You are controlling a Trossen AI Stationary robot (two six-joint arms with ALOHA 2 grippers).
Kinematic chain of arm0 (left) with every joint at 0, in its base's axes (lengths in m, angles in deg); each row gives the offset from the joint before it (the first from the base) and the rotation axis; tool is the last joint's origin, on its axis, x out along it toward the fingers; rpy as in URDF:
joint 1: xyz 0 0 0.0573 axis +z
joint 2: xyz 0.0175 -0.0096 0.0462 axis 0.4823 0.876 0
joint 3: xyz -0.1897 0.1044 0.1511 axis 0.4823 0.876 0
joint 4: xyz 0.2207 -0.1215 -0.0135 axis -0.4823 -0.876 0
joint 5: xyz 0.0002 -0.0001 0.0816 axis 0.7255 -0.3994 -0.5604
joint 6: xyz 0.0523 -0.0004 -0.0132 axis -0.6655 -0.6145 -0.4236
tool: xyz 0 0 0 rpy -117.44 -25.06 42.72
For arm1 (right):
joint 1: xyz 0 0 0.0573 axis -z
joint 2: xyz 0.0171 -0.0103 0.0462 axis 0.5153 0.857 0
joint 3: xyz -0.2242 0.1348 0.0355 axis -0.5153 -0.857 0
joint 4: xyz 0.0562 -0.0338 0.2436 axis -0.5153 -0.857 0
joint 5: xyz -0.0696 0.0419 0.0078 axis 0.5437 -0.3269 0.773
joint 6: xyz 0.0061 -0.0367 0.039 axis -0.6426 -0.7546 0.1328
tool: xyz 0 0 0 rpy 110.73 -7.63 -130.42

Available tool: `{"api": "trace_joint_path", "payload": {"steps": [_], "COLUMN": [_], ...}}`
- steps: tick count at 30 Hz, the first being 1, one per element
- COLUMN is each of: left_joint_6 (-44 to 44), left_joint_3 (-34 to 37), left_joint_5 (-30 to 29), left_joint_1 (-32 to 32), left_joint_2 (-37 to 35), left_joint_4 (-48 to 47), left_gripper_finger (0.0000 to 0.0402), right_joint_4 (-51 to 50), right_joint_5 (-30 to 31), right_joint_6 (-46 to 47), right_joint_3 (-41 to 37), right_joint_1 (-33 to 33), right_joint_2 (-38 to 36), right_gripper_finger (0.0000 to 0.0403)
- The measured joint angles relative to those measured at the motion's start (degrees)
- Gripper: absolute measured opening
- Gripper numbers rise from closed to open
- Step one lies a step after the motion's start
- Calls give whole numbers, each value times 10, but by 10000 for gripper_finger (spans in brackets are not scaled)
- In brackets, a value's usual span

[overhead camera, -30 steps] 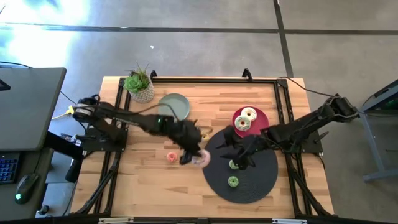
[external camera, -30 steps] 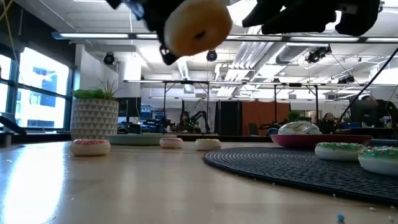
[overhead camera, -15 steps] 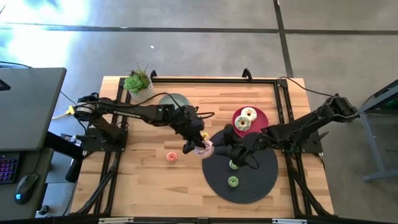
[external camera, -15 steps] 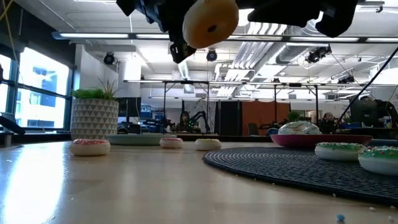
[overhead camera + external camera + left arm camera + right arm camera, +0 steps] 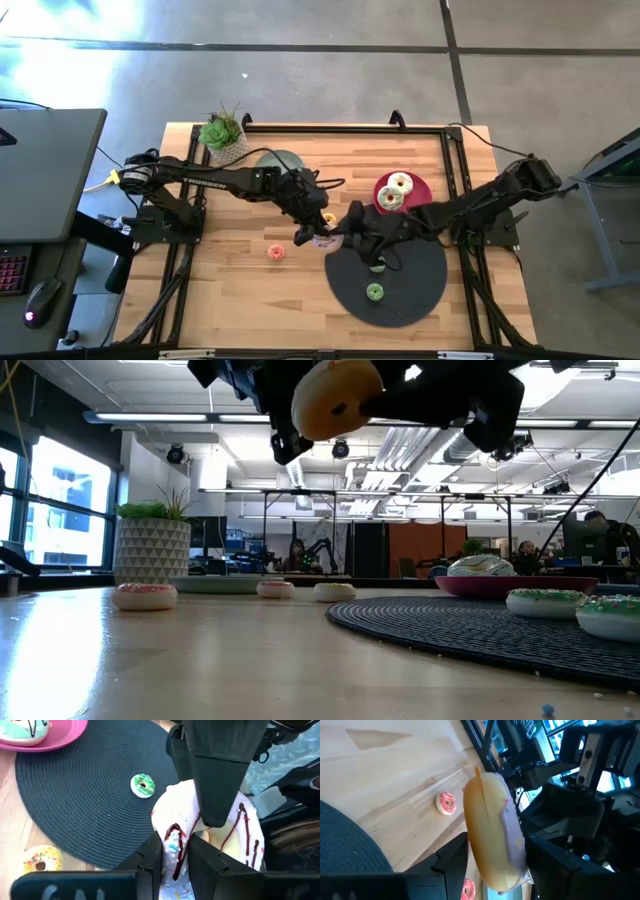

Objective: Pick & Place donuts
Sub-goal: Put the big purple donut on the pink plate

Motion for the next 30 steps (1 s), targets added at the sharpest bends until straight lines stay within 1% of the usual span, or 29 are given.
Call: {"api": "trace_joint_path", "payload": {"steps": [7, 14, 16, 19, 22, 26, 28, 30], "left_joint_6": [0, 0, 0, -10, -26, -31, -36, -49], "left_joint_3": [0, 0, 0, 0, 0, 0, 0, 0], "left_joint_5": [0, -7, -7, -7, -13, -49, -75, -97], "left_joint_1": [0, 0, 0, 0, 0, 0, 0, 0], "left_joint_2": [0, 0, 0, 0, 0, 0, 0, -2], "left_joint_4": [0, 0, 0, 0, 2, 4, 4, 3], "left_gripper_finger": [69, 70, 76, 102, 142, 194, 212, 222], "right_joint_4": [13, 10, 4, 0, -2, -22, -41, -60], "right_joint_5": [-1, -3, -3, -3, -3, -3, 13, 58], "right_joint_6": [-2, -2, -2, 6, 30, 67, 89, 107], "right_joint_3": [0, 0, 0, 0, 0, 0, 0, 0], "right_joint_1": [-8, -7, -7, -7, -7, -8, -9, -14], "right_joint_2": [-3, -3, -3, -3, -3, -4, -4, -4], "right_gripper_finger": [147, 97, 84, 68, 59, 51, 47, 42]}}
